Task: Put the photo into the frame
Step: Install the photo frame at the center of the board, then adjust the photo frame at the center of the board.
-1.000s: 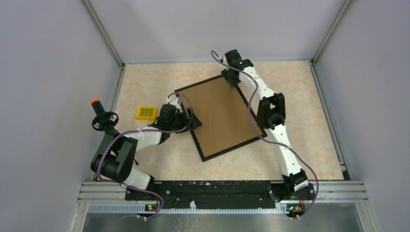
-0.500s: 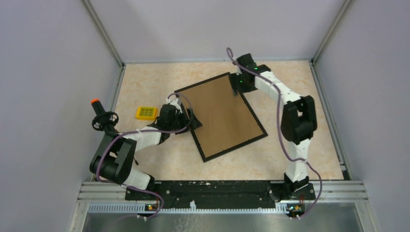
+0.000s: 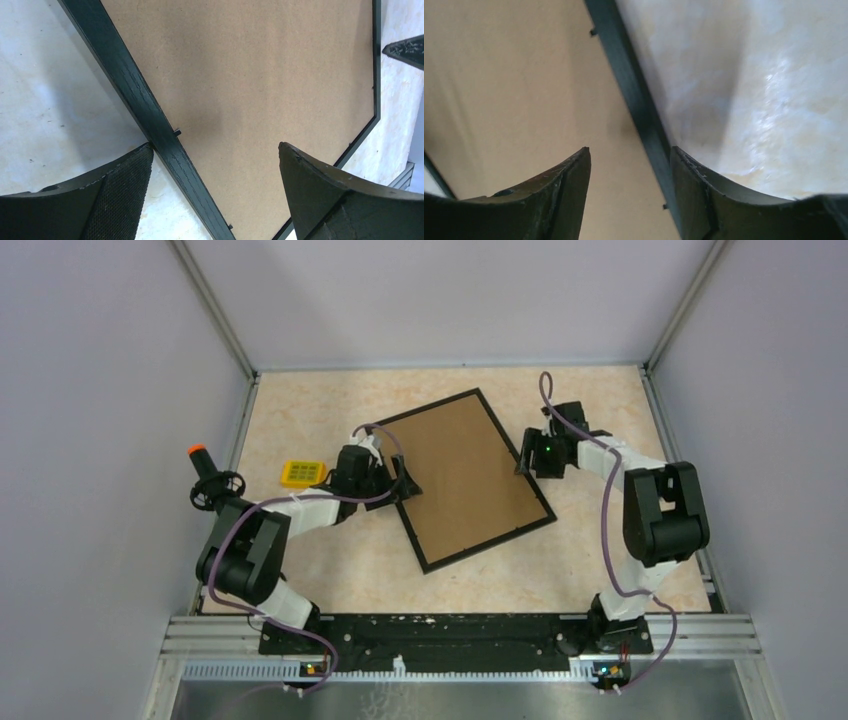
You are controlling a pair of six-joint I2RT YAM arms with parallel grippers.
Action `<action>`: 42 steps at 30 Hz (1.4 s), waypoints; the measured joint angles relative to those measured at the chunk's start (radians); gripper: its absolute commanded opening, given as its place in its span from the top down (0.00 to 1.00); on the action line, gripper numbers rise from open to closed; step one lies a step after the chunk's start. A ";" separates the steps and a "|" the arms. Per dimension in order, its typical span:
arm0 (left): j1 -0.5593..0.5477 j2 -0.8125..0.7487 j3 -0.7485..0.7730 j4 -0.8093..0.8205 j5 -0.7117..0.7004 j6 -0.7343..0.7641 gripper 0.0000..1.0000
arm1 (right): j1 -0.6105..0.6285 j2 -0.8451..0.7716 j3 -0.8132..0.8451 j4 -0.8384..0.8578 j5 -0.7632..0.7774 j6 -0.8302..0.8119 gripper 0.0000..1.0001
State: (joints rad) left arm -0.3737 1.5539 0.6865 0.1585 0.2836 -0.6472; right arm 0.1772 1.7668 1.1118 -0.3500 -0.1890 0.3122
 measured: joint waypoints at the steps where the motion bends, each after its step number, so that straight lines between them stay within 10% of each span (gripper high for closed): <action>1: 0.000 0.003 0.002 0.000 0.001 0.000 0.04 | 0.004 -0.017 -0.019 0.010 -0.014 0.007 0.45; 21: -0.021 -0.039 -0.012 -0.161 -0.066 0.053 0.60 | 0.134 -0.639 -0.428 -0.124 0.006 0.163 0.47; 35: -0.024 -0.046 -0.017 -0.192 -0.064 0.099 1.00 | -0.063 -0.165 -0.019 -0.061 0.005 0.153 0.50; 42: -0.024 -0.037 -0.009 -0.196 -0.063 0.100 1.00 | -0.132 0.092 0.183 -0.079 -0.019 0.095 0.66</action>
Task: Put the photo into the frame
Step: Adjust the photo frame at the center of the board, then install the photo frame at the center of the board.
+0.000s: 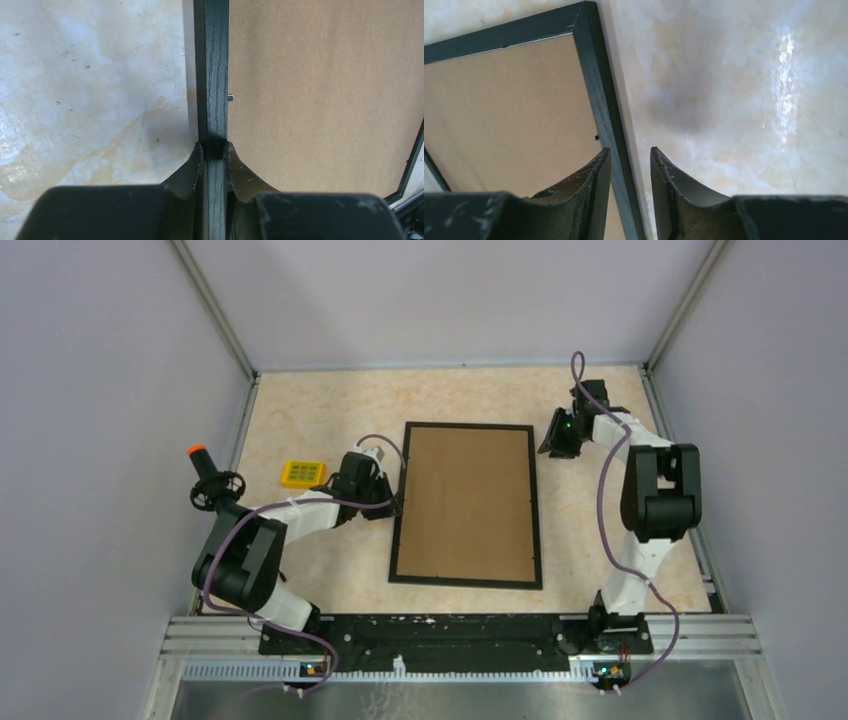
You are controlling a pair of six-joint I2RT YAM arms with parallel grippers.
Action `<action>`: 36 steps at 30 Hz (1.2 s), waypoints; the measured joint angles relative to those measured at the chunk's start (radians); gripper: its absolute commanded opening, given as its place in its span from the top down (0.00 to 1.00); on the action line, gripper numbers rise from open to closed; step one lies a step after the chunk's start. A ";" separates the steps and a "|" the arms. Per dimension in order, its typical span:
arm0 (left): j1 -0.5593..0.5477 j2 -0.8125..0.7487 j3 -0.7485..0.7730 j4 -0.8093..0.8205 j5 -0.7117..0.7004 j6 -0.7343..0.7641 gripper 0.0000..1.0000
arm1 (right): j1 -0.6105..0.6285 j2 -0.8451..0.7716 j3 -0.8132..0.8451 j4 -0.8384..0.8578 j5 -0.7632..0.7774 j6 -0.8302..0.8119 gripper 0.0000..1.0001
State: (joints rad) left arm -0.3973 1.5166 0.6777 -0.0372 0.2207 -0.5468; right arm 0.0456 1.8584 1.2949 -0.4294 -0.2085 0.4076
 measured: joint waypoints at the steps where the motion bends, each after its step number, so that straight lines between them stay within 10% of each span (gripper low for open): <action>1: -0.001 0.003 0.003 0.002 0.001 0.000 1.00 | -0.005 0.034 0.026 -0.013 -0.005 -0.012 0.68; 36: -0.003 0.011 0.007 0.011 0.008 0.000 1.00 | 0.023 0.163 0.113 -0.020 -0.076 -0.109 0.72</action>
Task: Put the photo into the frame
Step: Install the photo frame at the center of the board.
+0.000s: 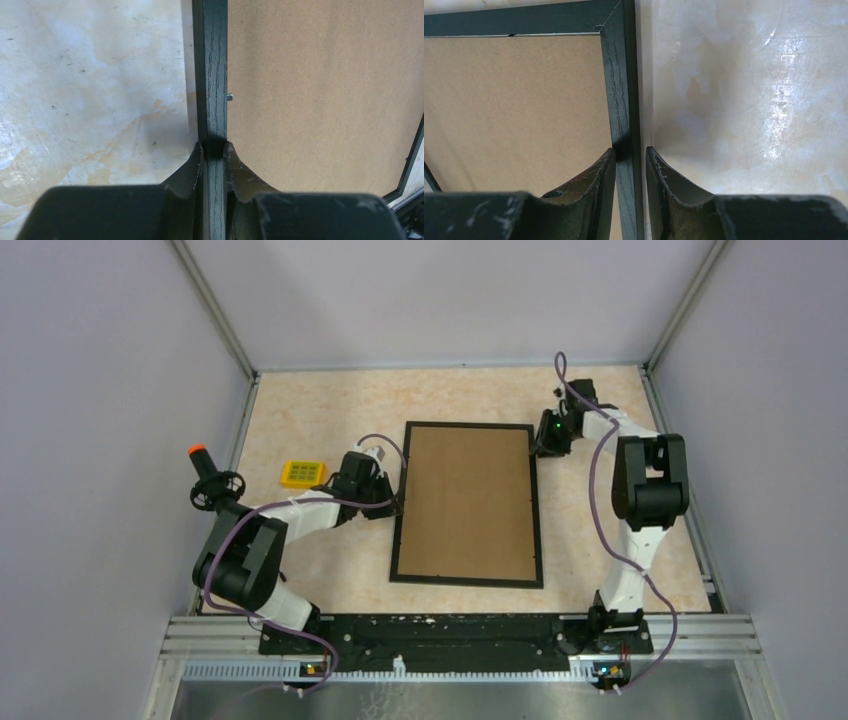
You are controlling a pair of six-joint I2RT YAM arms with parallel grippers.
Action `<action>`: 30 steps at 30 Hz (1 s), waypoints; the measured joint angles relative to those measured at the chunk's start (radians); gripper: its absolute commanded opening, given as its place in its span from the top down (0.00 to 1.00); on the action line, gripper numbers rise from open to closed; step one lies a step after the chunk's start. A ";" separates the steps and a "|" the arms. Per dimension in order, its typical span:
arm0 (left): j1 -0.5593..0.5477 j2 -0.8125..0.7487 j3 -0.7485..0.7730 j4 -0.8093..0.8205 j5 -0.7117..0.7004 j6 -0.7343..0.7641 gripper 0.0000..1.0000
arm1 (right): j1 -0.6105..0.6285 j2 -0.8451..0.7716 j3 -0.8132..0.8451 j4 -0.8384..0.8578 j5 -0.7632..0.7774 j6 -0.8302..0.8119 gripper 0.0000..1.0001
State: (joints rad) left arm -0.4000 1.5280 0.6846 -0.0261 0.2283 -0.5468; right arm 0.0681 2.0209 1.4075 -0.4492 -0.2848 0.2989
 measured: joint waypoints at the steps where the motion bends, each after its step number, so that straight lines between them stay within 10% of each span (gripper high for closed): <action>1: 0.000 0.000 0.000 0.000 0.000 0.000 1.00 | 0.001 0.000 0.000 0.001 0.001 -0.001 0.72; 14: 0.000 0.002 0.000 0.001 0.005 0.001 1.00 | 0.163 -0.002 0.037 -0.030 0.377 0.049 0.77; 23: 0.001 0.002 0.000 0.002 0.006 0.001 1.00 | 0.356 0.151 0.256 -0.237 0.864 0.078 0.76; 30: 0.001 0.002 0.000 0.001 0.006 0.001 1.00 | 0.442 0.267 0.464 -0.462 0.932 0.080 0.72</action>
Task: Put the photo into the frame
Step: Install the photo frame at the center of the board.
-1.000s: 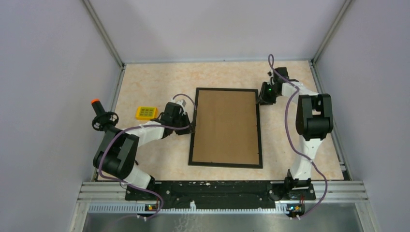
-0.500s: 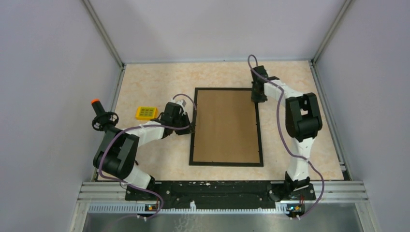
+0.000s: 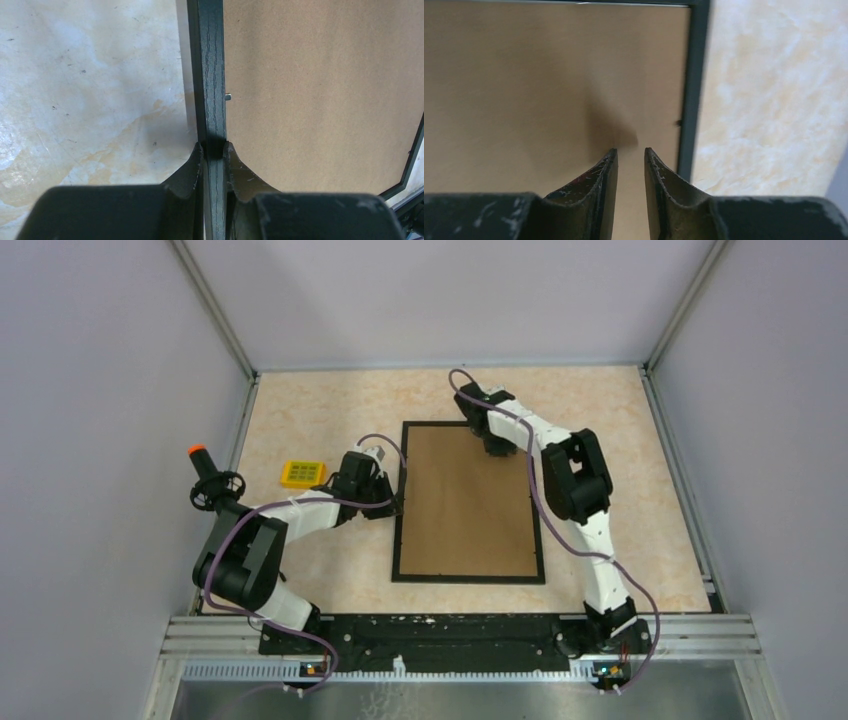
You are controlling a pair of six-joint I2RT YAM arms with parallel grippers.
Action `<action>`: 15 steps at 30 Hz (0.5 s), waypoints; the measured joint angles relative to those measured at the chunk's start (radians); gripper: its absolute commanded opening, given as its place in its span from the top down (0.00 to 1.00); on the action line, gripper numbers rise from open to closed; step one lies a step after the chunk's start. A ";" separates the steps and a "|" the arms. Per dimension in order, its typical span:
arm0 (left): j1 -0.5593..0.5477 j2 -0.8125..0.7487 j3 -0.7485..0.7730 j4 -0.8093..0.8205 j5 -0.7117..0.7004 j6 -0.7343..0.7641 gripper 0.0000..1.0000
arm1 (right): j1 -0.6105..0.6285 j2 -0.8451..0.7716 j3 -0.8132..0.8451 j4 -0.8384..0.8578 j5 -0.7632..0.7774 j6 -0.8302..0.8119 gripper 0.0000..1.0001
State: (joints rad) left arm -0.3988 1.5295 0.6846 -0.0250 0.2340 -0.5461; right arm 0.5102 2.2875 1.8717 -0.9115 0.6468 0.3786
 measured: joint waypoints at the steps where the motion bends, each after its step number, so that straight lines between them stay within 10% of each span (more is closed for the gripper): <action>1: 0.000 0.000 0.000 0.000 0.000 0.000 1.00 | 0.013 0.005 0.027 -0.019 -0.029 0.001 0.71; 6: 0.000 -0.002 0.000 -0.002 -0.004 0.000 0.97 | 0.027 -0.045 0.054 -0.007 -0.226 0.003 0.60; 15: -0.028 -0.137 0.008 -0.182 -0.052 0.013 0.22 | -0.262 -0.531 -0.414 0.257 -0.640 0.008 0.47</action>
State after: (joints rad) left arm -0.4271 1.3930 0.6926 -0.2066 0.1818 -0.5331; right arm 0.2478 1.7561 1.4578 -0.6548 0.0063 0.3862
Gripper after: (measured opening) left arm 0.623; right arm 0.499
